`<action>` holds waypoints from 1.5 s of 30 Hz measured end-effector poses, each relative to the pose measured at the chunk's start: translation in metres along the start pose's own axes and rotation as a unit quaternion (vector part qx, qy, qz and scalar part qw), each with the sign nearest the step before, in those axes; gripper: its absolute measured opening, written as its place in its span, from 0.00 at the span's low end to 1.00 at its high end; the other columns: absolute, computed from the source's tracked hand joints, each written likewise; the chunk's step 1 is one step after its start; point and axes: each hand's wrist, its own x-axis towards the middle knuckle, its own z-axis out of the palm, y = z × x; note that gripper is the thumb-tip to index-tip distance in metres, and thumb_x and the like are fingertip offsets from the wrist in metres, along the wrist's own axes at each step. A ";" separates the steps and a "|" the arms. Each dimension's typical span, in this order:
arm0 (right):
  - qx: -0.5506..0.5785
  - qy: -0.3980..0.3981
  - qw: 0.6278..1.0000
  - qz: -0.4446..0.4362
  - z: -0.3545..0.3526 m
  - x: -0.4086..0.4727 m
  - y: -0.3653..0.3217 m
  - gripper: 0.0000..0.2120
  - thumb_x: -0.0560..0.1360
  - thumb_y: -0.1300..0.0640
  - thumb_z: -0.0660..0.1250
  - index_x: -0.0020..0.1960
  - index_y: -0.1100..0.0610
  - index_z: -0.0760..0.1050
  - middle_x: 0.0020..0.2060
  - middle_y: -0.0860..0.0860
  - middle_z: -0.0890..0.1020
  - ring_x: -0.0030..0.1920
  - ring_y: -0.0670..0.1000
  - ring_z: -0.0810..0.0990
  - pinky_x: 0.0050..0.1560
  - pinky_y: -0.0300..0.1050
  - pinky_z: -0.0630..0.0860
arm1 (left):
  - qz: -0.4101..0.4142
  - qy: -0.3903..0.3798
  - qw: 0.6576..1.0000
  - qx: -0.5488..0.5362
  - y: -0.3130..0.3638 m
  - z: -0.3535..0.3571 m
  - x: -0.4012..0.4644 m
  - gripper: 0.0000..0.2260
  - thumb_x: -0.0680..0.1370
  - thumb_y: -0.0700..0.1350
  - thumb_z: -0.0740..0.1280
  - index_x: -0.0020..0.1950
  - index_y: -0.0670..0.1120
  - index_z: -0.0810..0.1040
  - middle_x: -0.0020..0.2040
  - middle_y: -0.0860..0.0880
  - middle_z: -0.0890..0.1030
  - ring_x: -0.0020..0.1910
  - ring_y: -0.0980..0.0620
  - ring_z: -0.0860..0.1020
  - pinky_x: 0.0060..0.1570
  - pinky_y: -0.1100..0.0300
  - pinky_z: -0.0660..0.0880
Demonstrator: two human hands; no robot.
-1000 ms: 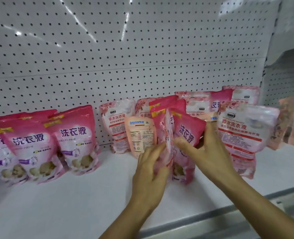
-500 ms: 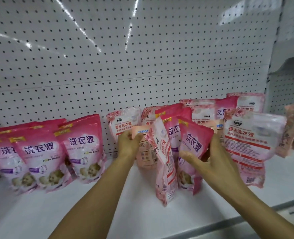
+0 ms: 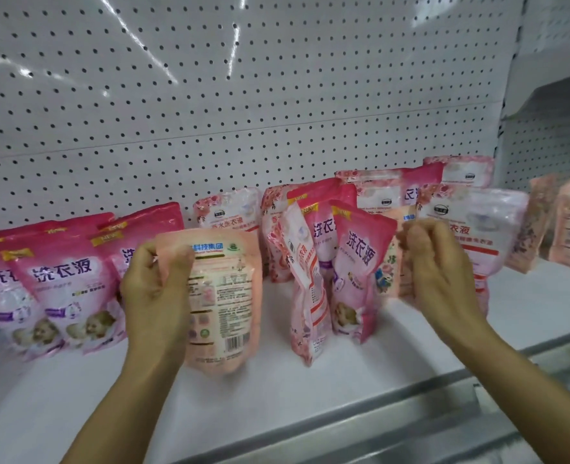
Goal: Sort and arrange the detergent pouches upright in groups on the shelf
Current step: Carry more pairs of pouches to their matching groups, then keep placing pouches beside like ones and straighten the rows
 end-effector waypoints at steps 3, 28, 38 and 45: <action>-0.156 0.031 0.981 -0.108 -0.017 0.043 -0.004 0.07 0.80 0.59 0.60 0.54 0.55 0.76 0.47 0.50 0.79 0.50 0.52 0.75 0.47 0.46 0.72 | -0.025 -0.024 0.999 -0.015 0.004 0.000 -0.015 0.03 0.80 0.43 0.66 0.48 0.51 0.75 0.42 0.50 0.86 0.38 0.52 0.85 0.35 0.58 0.82; -0.390 -0.122 0.907 -0.103 -0.002 0.151 -0.023 0.10 0.77 0.55 0.62 0.44 0.52 0.81 0.41 0.48 0.84 0.40 0.52 0.81 0.49 0.48 0.75 | -0.053 -0.071 0.990 -0.107 0.024 0.017 -0.016 0.05 0.81 0.41 0.65 0.47 0.49 0.76 0.41 0.49 0.87 0.39 0.50 0.86 0.35 0.57 0.82; -0.112 0.147 0.976 -0.117 -0.045 0.114 -0.091 0.09 0.73 0.53 0.66 0.46 0.59 0.75 0.43 0.55 0.80 0.47 0.57 0.81 0.48 0.57 0.80 | -0.065 -0.110 0.984 -0.122 0.027 0.027 -0.023 0.04 0.81 0.39 0.65 0.50 0.48 0.76 0.41 0.52 0.87 0.40 0.53 0.86 0.35 0.61 0.80; -0.163 0.177 0.965 -0.103 -0.102 0.045 -0.078 0.07 0.73 0.51 0.68 0.44 0.55 0.76 0.42 0.55 0.80 0.46 0.59 0.81 0.46 0.61 0.78 | -0.085 -0.218 0.958 -0.165 0.029 0.039 -0.059 0.04 0.80 0.39 0.65 0.52 0.47 0.77 0.43 0.51 0.87 0.42 0.52 0.86 0.37 0.62 0.80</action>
